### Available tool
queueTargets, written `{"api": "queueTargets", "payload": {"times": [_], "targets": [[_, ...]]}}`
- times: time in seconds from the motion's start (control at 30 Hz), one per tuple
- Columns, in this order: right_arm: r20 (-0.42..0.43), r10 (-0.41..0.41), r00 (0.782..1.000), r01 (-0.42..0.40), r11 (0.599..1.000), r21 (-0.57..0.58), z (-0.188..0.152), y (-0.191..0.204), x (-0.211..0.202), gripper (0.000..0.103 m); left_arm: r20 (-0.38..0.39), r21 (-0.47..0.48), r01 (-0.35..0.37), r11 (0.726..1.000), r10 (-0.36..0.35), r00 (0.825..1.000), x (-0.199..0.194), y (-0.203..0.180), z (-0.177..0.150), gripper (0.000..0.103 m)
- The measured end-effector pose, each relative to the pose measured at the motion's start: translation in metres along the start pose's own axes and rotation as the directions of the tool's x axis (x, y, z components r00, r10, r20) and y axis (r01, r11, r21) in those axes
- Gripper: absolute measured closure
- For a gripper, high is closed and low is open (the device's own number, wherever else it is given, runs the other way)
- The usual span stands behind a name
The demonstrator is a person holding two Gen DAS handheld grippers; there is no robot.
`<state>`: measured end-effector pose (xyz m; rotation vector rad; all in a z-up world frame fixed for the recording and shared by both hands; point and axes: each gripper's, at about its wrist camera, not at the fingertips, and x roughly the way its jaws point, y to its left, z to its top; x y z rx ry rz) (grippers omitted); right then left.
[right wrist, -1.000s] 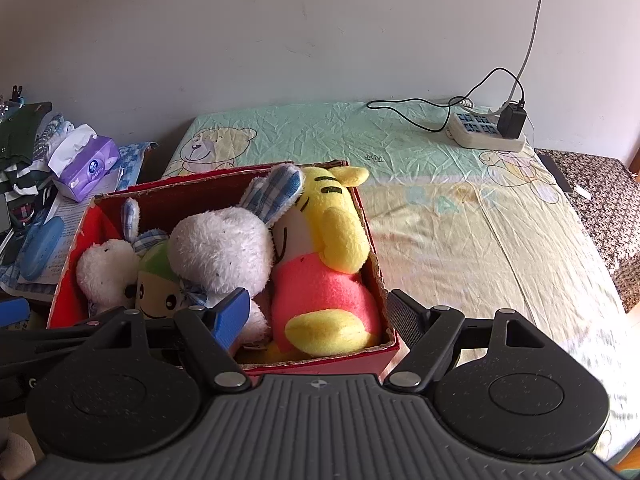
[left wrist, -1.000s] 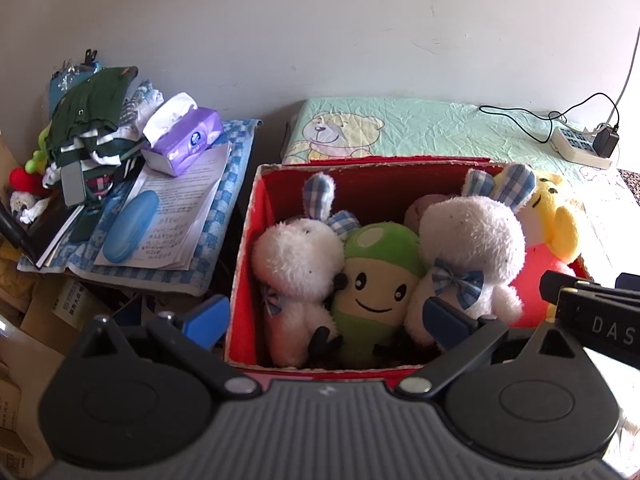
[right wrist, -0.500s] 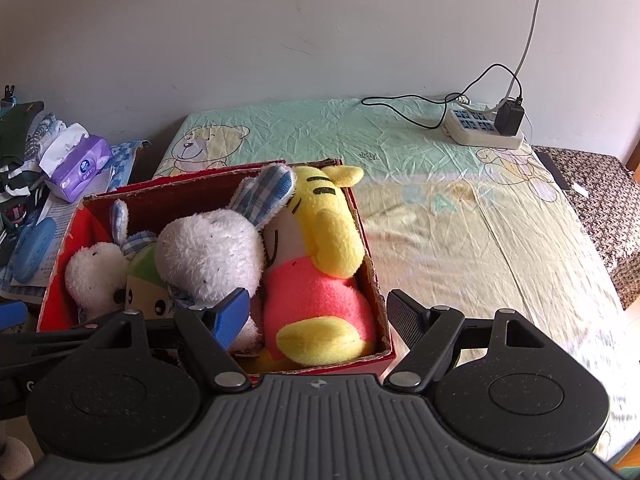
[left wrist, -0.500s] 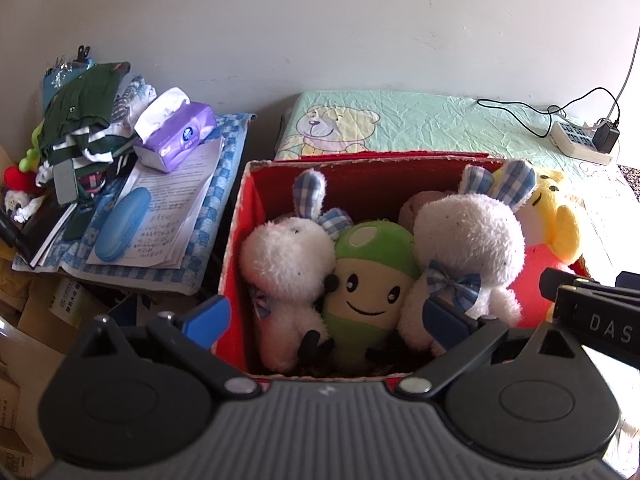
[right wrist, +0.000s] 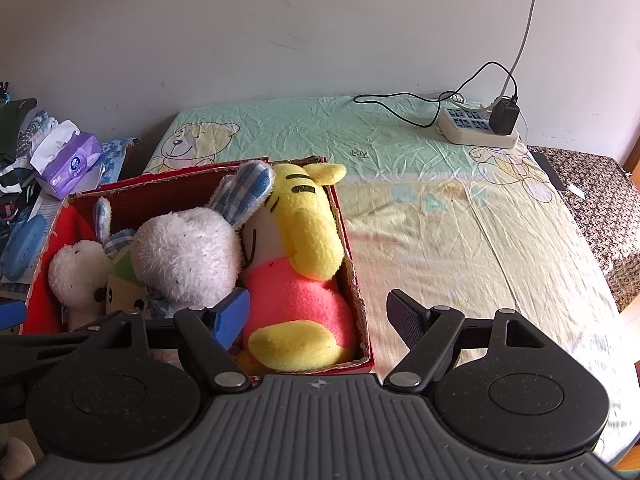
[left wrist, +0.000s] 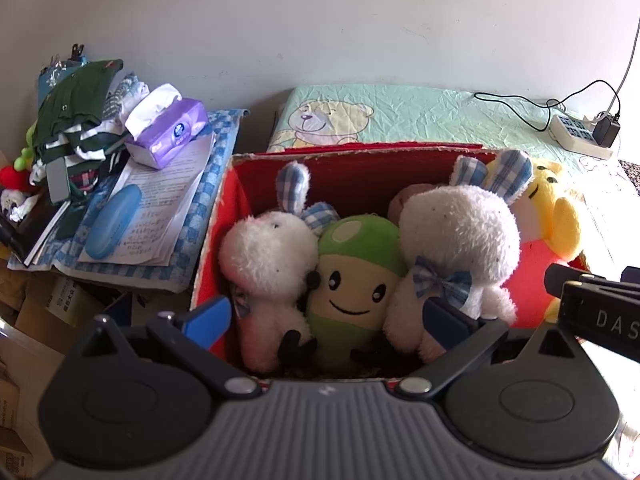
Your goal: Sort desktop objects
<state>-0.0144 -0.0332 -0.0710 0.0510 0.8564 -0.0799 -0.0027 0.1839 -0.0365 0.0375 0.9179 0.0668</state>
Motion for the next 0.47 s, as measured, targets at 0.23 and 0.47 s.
{"api": "queueTargets", "payload": {"times": [0.23,0.47], "targets": [[-0.007,0.006,1.0,-0.006,1.0,-0.012,0.0032,0.0002,0.0048,0.025,0.008,-0.007,-0.014,1.0,0.014,1.0,0.0015,-0.0008,0.0013,0.001],[-0.002,0.015,1.0,-0.015,1.0,-0.012,0.0048,0.0009,0.0048,0.025,0.016,-0.012,-0.015,1.0,0.015,1.0,0.0015,0.0012,0.0039,0.001]]}}
